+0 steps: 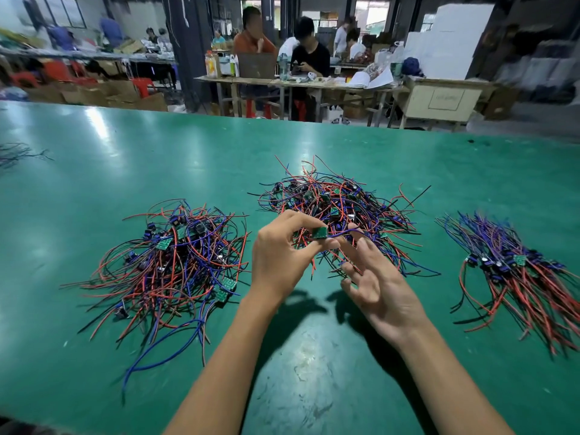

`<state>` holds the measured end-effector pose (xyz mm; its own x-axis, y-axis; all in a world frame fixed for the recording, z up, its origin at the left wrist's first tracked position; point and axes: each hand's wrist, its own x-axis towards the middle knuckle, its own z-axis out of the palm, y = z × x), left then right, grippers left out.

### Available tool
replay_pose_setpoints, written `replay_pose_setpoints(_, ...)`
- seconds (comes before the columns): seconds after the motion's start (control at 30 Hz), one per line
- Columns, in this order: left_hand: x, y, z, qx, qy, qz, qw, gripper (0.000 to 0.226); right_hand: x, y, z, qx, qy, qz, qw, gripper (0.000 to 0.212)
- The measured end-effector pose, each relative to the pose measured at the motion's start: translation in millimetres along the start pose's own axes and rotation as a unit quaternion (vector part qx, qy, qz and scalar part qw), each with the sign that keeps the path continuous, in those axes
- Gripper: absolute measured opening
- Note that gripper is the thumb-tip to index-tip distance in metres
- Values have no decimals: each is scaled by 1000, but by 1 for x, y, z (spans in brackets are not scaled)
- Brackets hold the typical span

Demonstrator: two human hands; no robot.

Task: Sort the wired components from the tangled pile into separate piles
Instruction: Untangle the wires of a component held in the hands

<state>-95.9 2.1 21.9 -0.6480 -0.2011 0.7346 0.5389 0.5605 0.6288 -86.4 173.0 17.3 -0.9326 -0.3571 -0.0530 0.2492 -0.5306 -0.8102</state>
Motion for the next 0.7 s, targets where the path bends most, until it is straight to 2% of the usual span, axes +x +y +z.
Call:
replay_pose_setpoints(0.2, -3, 3, 1, 50, -57, 9, 997, 28, 2, 1, 2, -115, 154, -78, 978, 23)
replay_pose_setpoints(0.33, -6, 0, 2, -18, -157, -44, 986, 45, 2, 1, 1, -124, 220, -153, 955, 11)
replay_pose_setpoints(0.43, -9, -3, 3, -29, -202, -61, 977, 42, 3, 1, 0, -122, 253, -161, 946, 11)
replay_pose_setpoints(0.6, -8, 0, 4, -29, -191, -83, 978, 28, 1, -2, 1, -109, 247, -148, 951, 12)
replay_pose_setpoints(0.7, 1, 6, -1, -132, -121, -134, 975, 20, 0, -3, 1, -135, 216, -143, 956, 15)
